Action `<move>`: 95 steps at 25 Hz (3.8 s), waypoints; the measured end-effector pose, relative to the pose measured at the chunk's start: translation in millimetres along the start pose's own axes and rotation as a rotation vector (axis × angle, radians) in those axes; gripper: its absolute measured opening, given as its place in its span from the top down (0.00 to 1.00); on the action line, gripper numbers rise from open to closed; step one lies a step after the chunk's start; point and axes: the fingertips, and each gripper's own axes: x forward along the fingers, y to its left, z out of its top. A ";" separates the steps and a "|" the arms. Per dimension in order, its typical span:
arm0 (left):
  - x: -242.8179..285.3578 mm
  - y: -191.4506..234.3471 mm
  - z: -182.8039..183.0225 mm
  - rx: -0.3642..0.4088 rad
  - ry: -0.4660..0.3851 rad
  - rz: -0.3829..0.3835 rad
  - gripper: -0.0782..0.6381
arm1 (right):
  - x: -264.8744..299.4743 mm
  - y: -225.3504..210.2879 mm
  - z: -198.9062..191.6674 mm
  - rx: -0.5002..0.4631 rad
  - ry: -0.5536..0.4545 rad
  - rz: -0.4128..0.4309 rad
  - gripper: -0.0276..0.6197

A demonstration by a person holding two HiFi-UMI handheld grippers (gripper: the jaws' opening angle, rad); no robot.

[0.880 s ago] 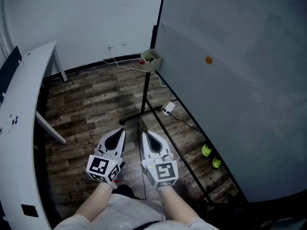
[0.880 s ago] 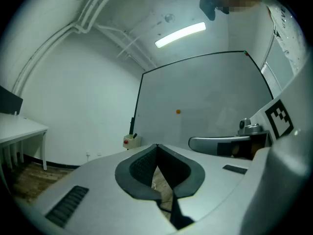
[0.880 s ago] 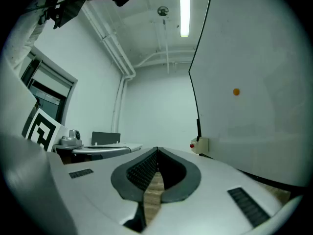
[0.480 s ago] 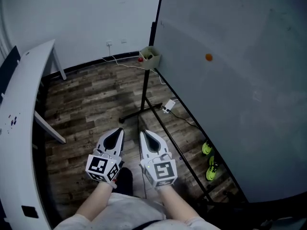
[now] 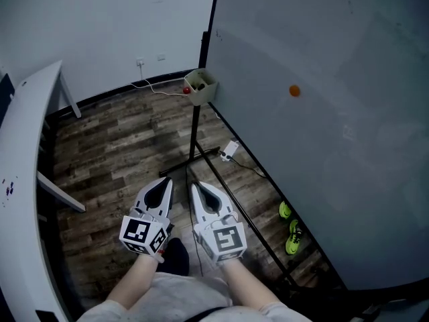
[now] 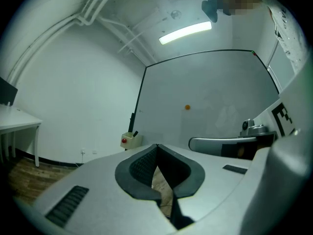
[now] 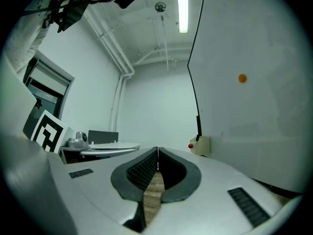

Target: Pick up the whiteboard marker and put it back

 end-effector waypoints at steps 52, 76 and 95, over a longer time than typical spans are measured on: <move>222.5 171.6 -17.1 -0.072 0.044 -0.187 0.87 | 253.6 -105.4 -36.3 -0.057 0.062 -0.071 0.93; 346.0 184.8 -26.0 -0.026 0.049 -0.307 0.87 | 326.7 -214.3 -20.0 -0.120 0.050 -0.100 0.92; 377.8 193.0 -39.6 -0.057 0.104 -0.319 0.87 | 355.3 -246.2 -15.3 -0.139 0.067 -0.040 0.77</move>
